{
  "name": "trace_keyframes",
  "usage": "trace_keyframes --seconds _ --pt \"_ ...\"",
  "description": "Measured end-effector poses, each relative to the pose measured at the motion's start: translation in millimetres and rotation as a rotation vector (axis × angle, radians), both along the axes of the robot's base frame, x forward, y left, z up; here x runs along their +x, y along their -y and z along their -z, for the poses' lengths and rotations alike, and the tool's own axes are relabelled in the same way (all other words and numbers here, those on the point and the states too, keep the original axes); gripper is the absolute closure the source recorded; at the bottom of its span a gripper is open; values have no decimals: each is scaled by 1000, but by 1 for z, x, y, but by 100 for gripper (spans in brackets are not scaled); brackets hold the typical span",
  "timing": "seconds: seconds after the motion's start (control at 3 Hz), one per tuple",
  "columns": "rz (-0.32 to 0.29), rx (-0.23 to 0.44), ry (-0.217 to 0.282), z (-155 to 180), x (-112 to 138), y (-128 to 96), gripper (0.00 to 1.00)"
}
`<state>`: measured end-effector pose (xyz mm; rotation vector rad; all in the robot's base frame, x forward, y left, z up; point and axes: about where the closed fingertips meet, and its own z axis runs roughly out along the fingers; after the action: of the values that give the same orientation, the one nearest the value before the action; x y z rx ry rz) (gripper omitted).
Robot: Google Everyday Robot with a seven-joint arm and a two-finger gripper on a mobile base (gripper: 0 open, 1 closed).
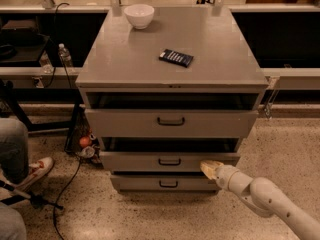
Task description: Close middle drawer
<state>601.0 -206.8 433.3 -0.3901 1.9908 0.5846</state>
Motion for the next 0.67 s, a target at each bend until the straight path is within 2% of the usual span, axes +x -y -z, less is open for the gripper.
trace_keyframes --seconds 0.67 --pt "-76 9 14 -3 32 -20 100"
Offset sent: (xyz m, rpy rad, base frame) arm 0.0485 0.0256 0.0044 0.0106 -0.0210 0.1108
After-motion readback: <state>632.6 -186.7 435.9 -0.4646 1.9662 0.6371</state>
